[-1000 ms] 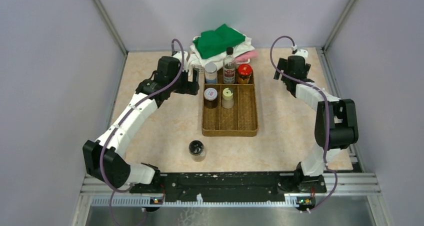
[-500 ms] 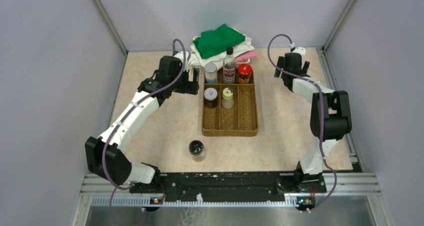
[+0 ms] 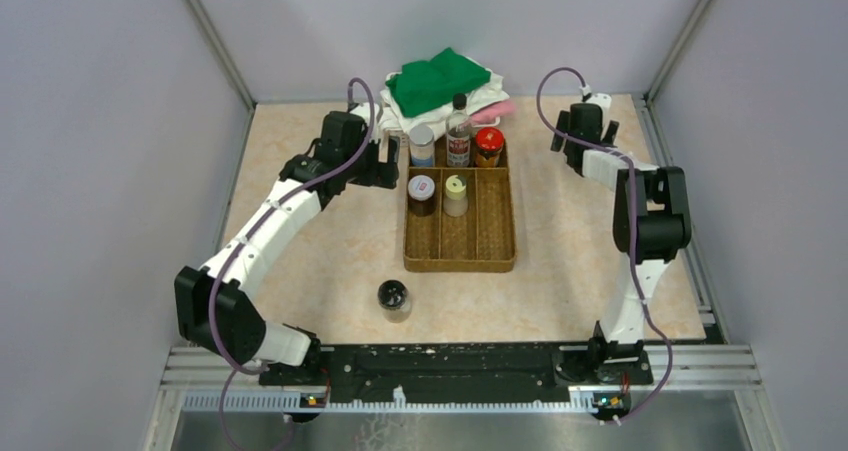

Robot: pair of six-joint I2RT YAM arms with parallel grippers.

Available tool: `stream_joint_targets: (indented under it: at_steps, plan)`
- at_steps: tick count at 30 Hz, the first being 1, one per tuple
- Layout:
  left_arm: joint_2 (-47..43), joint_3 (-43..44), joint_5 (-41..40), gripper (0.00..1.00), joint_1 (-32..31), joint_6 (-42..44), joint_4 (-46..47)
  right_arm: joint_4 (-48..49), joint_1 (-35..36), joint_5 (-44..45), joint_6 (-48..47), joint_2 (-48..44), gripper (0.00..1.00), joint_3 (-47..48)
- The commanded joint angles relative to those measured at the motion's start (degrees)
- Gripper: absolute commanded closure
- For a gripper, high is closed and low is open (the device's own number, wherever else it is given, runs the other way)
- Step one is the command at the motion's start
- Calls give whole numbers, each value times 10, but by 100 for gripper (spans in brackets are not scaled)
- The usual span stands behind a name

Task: Organize the condiment bottles
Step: Pick up the bottle from the center of the board.

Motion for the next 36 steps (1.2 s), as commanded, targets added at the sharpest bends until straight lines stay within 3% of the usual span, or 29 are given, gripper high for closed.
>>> stream_joint_targets:
  at_steps: [1, 8, 14, 22, 27, 36]
  plan:
    - [7, 6, -4, 1, 2, 10, 22, 34, -6, 0, 0, 16, 11, 33]
    - [19, 11, -3, 1, 2, 10, 20, 76, -7, 3, -20, 27, 12, 38]
    - [20, 14, -3, 1, 2, 8, 17, 56, -8, 13, -19, 34, 41, 62]
    - [5, 5, 2, 1, 2, 1, 16, 43, -3, -10, 9, -34, 59, 4]
    - [-15, -4, 1, 1, 2, -3, 14, 18, 24, -26, 9, -104, 66, -35]
    - [-56, -16, -3, 1, 2, -12, 3, -70, 104, -96, -18, -229, 70, -57]
